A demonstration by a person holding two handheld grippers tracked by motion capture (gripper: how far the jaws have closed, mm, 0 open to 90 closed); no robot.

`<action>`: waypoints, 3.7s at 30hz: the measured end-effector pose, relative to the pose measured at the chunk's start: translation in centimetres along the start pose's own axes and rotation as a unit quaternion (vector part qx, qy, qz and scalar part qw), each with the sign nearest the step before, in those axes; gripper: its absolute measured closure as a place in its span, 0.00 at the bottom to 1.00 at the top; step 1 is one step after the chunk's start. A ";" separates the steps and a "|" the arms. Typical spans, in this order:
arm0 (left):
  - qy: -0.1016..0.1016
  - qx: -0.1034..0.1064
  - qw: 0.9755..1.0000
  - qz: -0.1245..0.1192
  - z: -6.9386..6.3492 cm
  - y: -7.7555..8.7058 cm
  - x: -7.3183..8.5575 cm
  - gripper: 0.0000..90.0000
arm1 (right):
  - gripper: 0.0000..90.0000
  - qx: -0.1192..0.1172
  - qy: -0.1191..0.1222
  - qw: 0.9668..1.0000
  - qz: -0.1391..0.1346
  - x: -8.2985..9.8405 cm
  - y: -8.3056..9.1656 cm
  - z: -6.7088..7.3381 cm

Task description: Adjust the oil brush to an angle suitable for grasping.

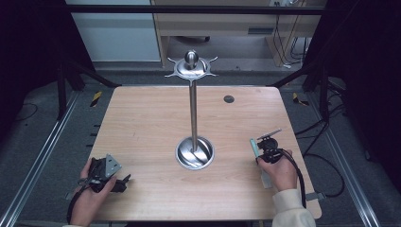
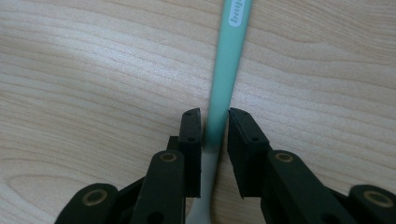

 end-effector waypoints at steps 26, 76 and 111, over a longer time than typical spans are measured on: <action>0.000 0.000 1.000 0.000 0.0 0.0 0.0 0.04 | 0.92 -0.002 -0.012 1.000 -0.026 -1.0 1.4 -0.2; 0.005 -0.004 1.000 -0.009 0.2 0.2 -0.1 0.04 | 0.91 -0.089 -0.008 0.937 -0.338 -8.8 19.3 2.9; 0.004 -0.004 1.000 -0.009 0.1 0.2 -0.1 0.04 | 0.92 -0.116 0.051 0.896 -0.425 -8.7 26.2 6.7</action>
Point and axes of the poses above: each handheld gripper's, and its own axes: y roughly backward along the jaws, x roughly out of its underside, z roughly to its left, the point moved 9 cm from there along -y, roughly forward along the jaws, and after that the axes turned 8 degrees about x, right-handed, at the moved point
